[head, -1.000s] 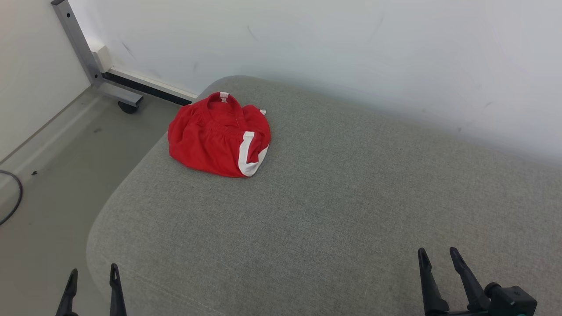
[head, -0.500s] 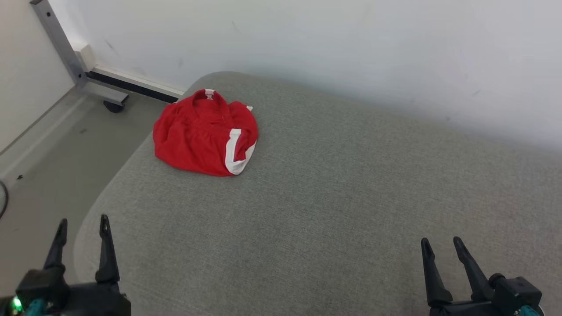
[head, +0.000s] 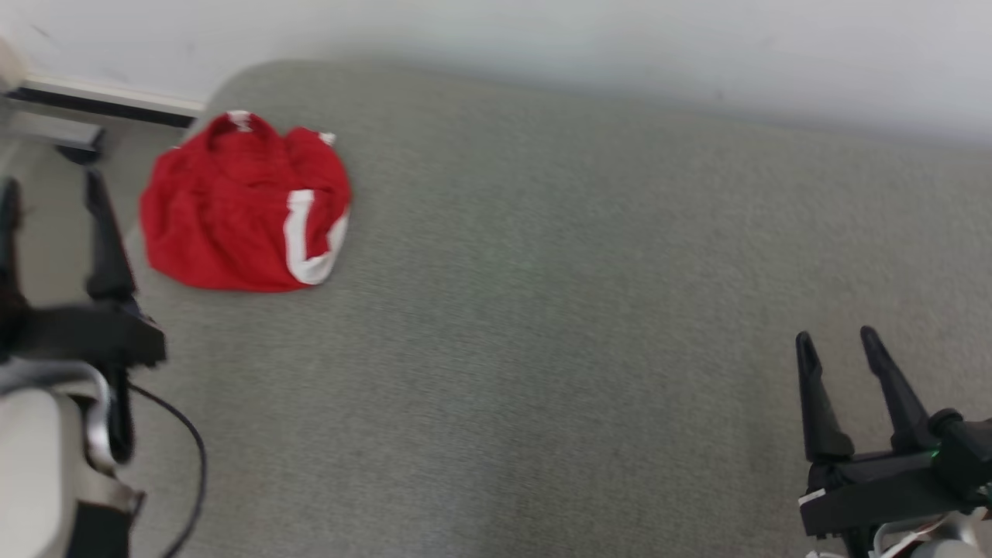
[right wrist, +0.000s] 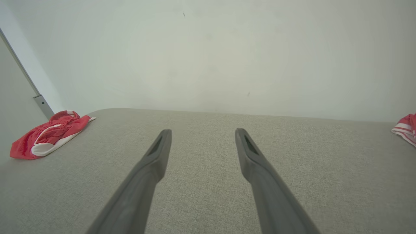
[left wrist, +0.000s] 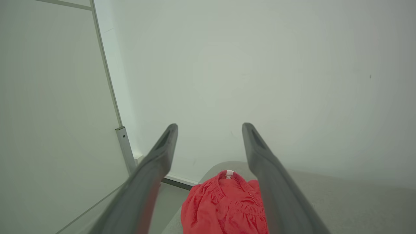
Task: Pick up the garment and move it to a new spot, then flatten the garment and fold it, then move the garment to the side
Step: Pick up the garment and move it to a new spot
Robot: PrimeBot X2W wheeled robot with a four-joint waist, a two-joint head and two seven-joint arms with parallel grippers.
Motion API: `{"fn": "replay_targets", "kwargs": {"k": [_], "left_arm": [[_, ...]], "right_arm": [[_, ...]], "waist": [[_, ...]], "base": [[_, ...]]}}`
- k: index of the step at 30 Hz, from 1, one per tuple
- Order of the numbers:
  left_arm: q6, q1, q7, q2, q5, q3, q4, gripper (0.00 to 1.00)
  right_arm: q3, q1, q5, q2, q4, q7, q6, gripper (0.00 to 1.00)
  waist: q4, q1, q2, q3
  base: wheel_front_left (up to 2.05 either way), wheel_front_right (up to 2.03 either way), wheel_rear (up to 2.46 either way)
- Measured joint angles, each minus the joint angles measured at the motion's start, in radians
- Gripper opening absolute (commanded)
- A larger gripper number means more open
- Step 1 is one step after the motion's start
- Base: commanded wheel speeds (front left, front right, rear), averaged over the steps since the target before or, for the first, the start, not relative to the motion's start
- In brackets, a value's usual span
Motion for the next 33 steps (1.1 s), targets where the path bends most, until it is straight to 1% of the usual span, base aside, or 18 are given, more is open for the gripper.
{"fn": "replay_targets", "kwargs": {"k": [4, 5, 9, 10, 11, 12, 17, 20, 25, 29, 33], "left_arm": [[0.004, -0.1, 0.008, 0.041, -0.01, 0.019, 0.058, 1.0], [0.004, -0.1, 0.008, 0.041, -0.01, 0.019, 0.058, 1.0], [0.007, -0.178, 0.018, 0.085, -0.015, 0.036, 0.123, 1.0], [0.007, -0.193, 0.023, 0.096, -0.017, 0.039, 0.145, 1.0], [0.007, -0.224, 0.036, 0.116, -0.023, 0.045, 0.19, 1.0], [0.007, -0.224, 0.036, 0.116, -0.023, 0.045, 0.19, 1.0], [-0.011, -0.276, 0.088, 0.158, -0.041, 0.05, 0.33, 1.0], [-0.019, -0.291, 0.121, 0.168, -0.05, 0.044, 0.412, 1.0], [-0.027, -0.306, 0.208, 0.19, -0.057, 0.03, 0.544, 1.0], [-0.035, -0.342, 0.256, 0.188, -0.07, 0.024, 0.614, 1.0], [-0.037, -0.376, 0.356, 0.187, -0.091, 0.022, 0.699, 1.0]], "right_arm": [[-0.019, -0.014, 0.0, -0.007, -0.027, 0.004, 0.0, 1.0], [-0.019, -0.014, 0.0, -0.007, -0.027, 0.004, 0.0, 1.0], [-0.032, -0.034, -0.002, -0.009, -0.046, 0.0, 0.0, 1.0], [-0.037, -0.037, -0.005, -0.008, -0.051, -0.001, 0.0, 1.0], [-0.045, -0.041, -0.005, -0.008, -0.056, -0.003, 0.0, 1.0], [-0.045, -0.041, -0.005, -0.008, -0.056, -0.003, 0.0, 1.0], [-0.055, -0.043, -0.005, -0.007, -0.056, -0.005, 0.0, 1.0], [-0.058, -0.046, -0.004, -0.009, -0.053, -0.009, 0.0, 1.0], [-0.059, -0.058, -0.004, -0.009, -0.05, -0.012, 0.0, 1.0], [-0.058, -0.058, -0.004, -0.012, -0.049, -0.012, 0.0, 1.0], [-0.052, -0.064, -0.004, -0.012, -0.047, -0.012, 0.0, 1.0]], "waist": [[-0.057, 0.0, 0.0, 0.058], [-0.057, 0.0, 0.0, 0.058], [-0.119, 0.0, 0.0, 0.111], [-0.134, 0.0, 0.0001, 0.123], [-0.164, 0.0, 0.0, 0.148], [-0.164, 0.0, 0.0, 0.148], [-0.231, 0.0, 0.0001, 0.2], [-0.263, -0.0001, 0.0, 0.224], [-0.298, -0.0002, -0.0001, 0.254], [-0.308, -0.0002, 0.0, 0.27], [-0.311, -0.0003, -0.0002, 0.272]], "base": [[0.0, 0.0, 0.0], [0.0, 0.0, 0.0], [0.0, 0.0, 0.0], [0.0, 0.0, 0.0], [0.0, 0.0, 0.0], [0.0, 0.0, 0.0], [0.0, 0.0, 0.0], [0.0, 0.0, 0.0], [0.0, 0.0, 0.0], [0.0, 0.0, 0.0], [0.0, 0.0, 0.0]]}}
